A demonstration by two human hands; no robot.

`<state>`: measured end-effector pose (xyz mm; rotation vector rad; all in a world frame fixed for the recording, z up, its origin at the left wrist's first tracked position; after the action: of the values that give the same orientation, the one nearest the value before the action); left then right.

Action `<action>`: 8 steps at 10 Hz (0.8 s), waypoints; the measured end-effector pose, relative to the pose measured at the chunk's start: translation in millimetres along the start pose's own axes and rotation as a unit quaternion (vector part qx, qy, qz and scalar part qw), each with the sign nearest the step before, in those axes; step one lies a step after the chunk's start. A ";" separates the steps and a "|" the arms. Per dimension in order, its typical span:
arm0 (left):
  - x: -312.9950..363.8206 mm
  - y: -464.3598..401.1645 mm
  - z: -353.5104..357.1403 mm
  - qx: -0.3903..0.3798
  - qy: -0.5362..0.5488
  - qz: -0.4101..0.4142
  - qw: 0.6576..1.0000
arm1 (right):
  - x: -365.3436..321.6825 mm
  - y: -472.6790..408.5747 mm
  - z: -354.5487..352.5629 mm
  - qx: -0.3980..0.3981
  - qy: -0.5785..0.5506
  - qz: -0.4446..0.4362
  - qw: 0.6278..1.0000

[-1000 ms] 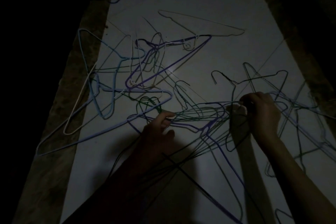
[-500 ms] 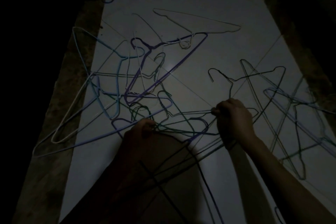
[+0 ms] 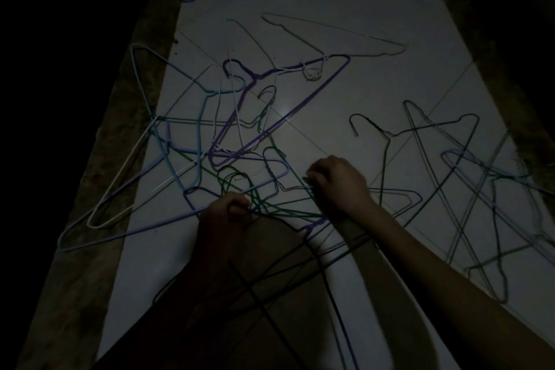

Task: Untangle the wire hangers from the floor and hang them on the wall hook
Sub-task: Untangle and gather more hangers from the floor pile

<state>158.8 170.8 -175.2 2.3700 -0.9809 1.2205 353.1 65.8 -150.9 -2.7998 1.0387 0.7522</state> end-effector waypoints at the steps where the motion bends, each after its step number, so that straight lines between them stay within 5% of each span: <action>1: -5.2 -2.3 1.3 -0.018 0.003 -0.005 1.000 | -11.7 -12.0 17.5 -0.036 -0.014 0.040 0.998; 4: 25.5 -3.2 -6.6 -0.020 -0.160 0.076 0.984 | -14.2 -18.8 24.6 -0.037 0.055 0.079 0.995; 5: 18.7 -1.7 -3.8 -0.048 -0.160 0.056 0.984 | -21.4 -17.5 24.4 -0.029 0.107 0.065 0.992; 7: 4.9 -3.0 -6.9 -0.057 -0.018 -0.120 0.991 | -29.9 -22.0 23.8 -0.069 0.138 0.036 0.987; 8: 8.5 -0.9 -11.5 -0.029 -0.022 -0.112 0.993 | -27.2 -18.9 20.6 -0.053 0.124 0.044 0.990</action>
<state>156.0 173.9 -161.5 2.3945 -0.7286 1.0476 338.4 101.2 -158.5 -3.0151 1.1984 0.4863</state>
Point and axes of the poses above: each hand's wrist, its own y-axis away from the middle knuckle, its own z-axis out of the palm, x = y × z, the point moved 6 cm from there along -y, towards the middle knuckle, and after that the axes turned 4 degrees about x, right-handed, at the moved point
